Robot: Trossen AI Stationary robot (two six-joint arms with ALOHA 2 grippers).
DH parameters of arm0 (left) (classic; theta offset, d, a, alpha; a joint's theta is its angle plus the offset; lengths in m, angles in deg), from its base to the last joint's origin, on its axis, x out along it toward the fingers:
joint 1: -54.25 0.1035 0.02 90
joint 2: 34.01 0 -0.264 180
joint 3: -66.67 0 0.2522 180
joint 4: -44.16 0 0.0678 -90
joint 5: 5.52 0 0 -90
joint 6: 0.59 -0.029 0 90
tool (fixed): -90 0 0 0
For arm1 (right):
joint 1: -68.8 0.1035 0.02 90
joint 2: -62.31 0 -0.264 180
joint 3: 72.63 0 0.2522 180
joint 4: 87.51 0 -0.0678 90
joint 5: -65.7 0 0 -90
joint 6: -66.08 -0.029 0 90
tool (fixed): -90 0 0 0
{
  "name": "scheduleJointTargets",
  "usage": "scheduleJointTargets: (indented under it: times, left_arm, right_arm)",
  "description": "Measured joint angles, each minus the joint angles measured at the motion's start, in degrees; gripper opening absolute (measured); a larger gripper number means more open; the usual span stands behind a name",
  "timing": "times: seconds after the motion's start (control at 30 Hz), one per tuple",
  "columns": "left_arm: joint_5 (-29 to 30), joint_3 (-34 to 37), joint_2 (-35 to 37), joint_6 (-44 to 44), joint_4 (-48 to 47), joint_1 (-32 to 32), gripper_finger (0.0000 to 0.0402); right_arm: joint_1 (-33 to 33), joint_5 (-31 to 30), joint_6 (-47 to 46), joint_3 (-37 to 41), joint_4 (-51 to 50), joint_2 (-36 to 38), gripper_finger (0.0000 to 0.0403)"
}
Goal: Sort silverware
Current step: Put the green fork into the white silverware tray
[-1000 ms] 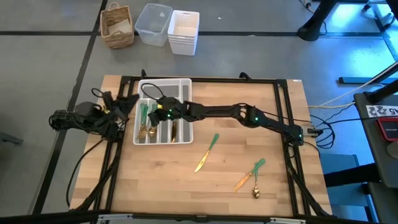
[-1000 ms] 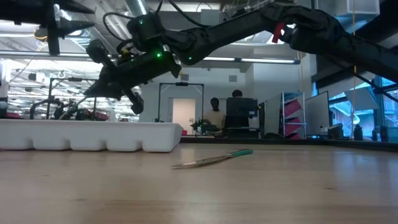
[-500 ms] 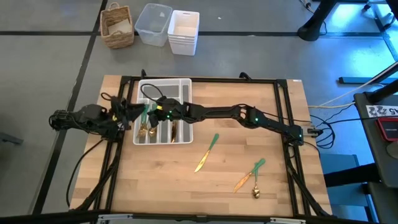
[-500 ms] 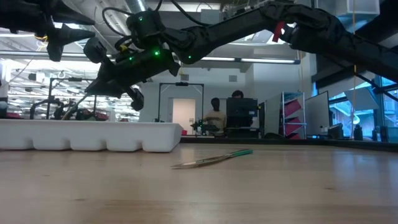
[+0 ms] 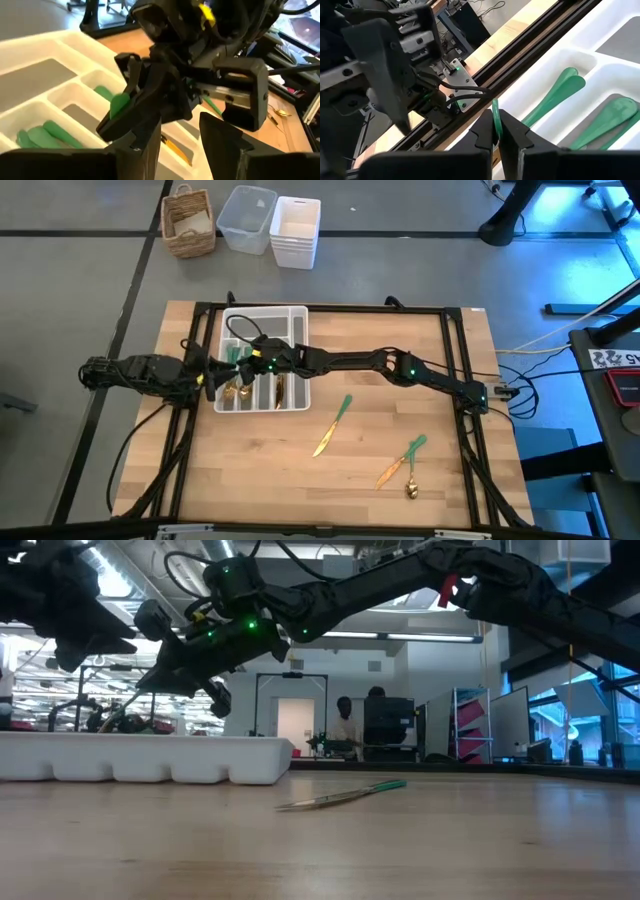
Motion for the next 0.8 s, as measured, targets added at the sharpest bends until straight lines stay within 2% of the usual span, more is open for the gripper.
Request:
scheduleJointTargets:
  times: [0.17,0.27,0.53,0.67,0.8]
  left_arm:
    - [-2.61,0.00,-0.47,9.27,-6.50,0.00,0.0127]
    - [-3.46,-0.02,-1.99,13.60,-6.98,0.02,0.0127]
    - [-4.59,-0.02,-12.41,15.69,-6.68,0.00,0.0127]
    - [-3.73,-0.02,-19.25,15.65,-2.34,0.02,0.0127]
    - [0.58,-0.02,-25.12,16.37,3.19,0.02,0.0127]
  right_arm:
    - [0.00,0.02,-0.01,0.00,0.00,0.02,0.0016]
    - [0.00,0.02,-0.01,0.00,0.00,0.02,0.0016]
    - [0.00,0.04,-0.01,0.00,0.02,0.04,0.0016]
    - [0.00,0.04,-0.02,0.00,0.02,0.04,0.0017]
    - [0.00,0.07,-0.01,0.00,0.02,0.04,0.0017]
